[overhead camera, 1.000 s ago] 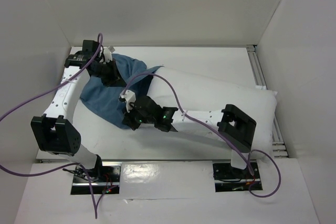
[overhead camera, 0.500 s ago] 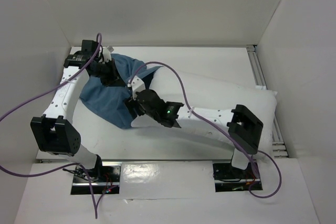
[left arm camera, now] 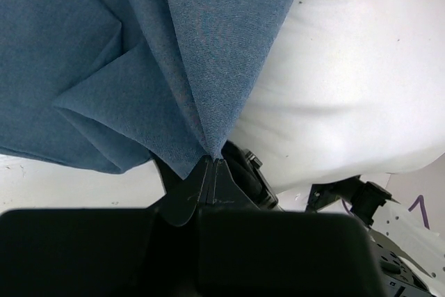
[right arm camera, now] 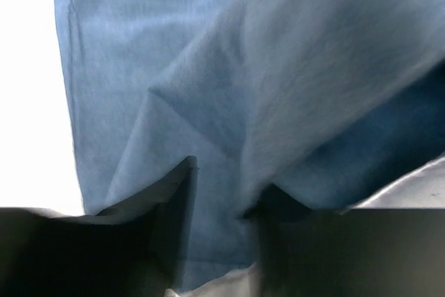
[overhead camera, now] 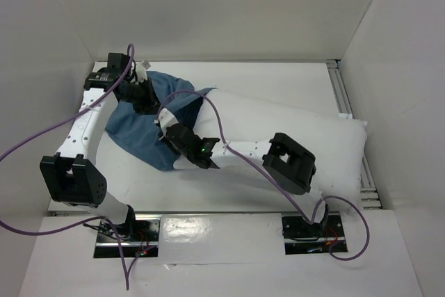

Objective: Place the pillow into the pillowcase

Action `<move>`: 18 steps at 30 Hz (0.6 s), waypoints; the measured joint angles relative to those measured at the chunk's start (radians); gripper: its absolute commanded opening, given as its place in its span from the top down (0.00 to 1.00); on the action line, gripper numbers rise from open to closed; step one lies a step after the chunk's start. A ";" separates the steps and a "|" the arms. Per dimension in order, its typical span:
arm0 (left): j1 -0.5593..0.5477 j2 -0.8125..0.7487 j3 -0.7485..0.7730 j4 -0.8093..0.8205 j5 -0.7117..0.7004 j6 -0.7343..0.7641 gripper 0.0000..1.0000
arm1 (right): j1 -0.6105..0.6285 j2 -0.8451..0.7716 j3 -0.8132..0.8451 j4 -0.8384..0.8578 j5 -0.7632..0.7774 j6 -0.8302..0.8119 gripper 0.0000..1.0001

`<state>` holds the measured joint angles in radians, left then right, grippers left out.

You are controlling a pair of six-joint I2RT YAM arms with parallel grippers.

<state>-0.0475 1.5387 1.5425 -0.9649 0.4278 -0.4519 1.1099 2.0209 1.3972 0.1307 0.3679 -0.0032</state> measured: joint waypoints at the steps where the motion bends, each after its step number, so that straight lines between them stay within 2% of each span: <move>1: 0.000 0.000 0.000 0.000 0.000 0.000 1.00 | 0.000 0.000 0.000 0.012 0.002 -0.002 0.76; 2: 0.000 0.000 0.000 0.000 0.000 0.000 1.00 | 0.000 0.000 0.000 0.031 0.003 -0.003 1.00; 9: 0.000 0.000 0.000 -0.003 0.000 0.000 1.00 | -0.002 -0.060 -0.103 0.095 -0.010 0.010 1.00; 14: 0.007 0.000 0.000 -0.007 0.000 0.000 1.00 | -0.003 -0.217 -0.213 0.096 -0.097 0.060 1.00; 18: 0.016 0.000 0.000 -0.013 0.001 0.000 1.00 | -0.004 -0.310 -0.232 0.083 -0.199 0.110 1.00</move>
<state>-0.0319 1.5387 1.5429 -0.9779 0.4290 -0.4519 1.1061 1.7111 1.1652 0.2138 0.1688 0.1070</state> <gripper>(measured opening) 0.027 0.009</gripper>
